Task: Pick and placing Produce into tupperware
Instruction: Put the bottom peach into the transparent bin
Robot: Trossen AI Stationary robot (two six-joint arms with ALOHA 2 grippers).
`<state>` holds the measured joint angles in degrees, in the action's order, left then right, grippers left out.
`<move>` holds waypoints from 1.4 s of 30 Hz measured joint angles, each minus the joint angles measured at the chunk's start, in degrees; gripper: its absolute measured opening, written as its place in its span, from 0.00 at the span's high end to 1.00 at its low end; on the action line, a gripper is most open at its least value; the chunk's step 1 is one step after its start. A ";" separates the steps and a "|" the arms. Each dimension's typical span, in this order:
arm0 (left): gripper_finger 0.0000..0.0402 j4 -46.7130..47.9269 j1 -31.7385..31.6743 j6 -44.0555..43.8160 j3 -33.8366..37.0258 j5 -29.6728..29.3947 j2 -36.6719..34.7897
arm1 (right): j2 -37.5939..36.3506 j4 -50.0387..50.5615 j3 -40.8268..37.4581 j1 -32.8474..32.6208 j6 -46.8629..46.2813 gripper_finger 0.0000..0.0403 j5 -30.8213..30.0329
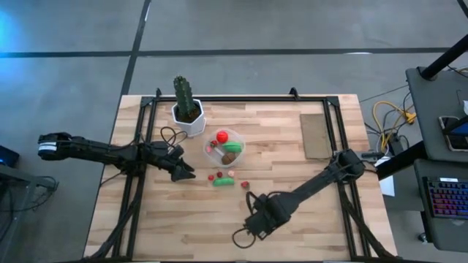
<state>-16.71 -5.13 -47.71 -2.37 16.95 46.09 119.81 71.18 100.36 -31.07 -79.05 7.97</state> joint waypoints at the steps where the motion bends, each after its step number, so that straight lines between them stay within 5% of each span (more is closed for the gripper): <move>1: 0.29 0.00 0.00 -0.01 0.00 0.00 0.00 | 0.00 -1.19 -0.03 0.20 -1.31 0.38 1.08; 11: 0.29 0.03 0.01 -0.09 0.00 -0.07 0.00 | 1.00 -8.83 -0.69 0.13 -9.47 0.38 -2.00; 42: 0.29 -2.44 0.02 0.03 -0.04 -0.11 0.59 | 5.40 -12.29 -5.09 0.75 -6.86 0.41 -2.59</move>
<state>-19.15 -5.10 -47.68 -2.42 16.84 46.68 125.21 58.88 95.26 -30.33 -85.91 5.38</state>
